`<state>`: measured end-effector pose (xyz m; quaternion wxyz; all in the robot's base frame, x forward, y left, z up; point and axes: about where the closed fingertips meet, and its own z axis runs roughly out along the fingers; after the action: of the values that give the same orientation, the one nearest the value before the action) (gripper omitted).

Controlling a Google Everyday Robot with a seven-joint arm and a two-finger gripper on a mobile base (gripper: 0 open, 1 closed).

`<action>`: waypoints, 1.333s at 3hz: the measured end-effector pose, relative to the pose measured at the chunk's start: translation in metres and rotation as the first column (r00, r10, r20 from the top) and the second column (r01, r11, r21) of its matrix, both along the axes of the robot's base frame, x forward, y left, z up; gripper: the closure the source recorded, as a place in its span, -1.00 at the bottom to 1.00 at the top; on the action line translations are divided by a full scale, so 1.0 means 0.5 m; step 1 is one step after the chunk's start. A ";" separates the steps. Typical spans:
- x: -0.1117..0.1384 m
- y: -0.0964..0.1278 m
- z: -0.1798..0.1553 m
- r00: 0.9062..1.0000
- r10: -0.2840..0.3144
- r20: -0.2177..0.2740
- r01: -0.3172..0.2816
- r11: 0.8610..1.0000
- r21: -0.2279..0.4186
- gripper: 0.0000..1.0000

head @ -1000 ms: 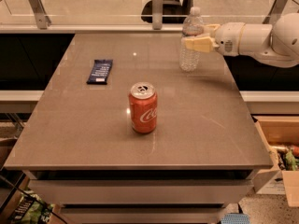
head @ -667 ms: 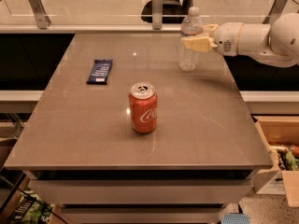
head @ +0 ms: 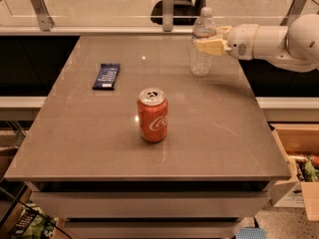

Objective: Knock water bottle over

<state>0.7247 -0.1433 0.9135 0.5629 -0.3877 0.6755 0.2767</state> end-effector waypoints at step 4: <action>-0.044 0.002 0.046 0.996 -0.035 -0.083 0.019 0.982 -0.187 1.00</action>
Offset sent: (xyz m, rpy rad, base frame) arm -0.0206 -0.0069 0.0156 -0.1549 0.0895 -0.0316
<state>0.7025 -0.1423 0.9364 0.4985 -0.4172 0.7270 0.2212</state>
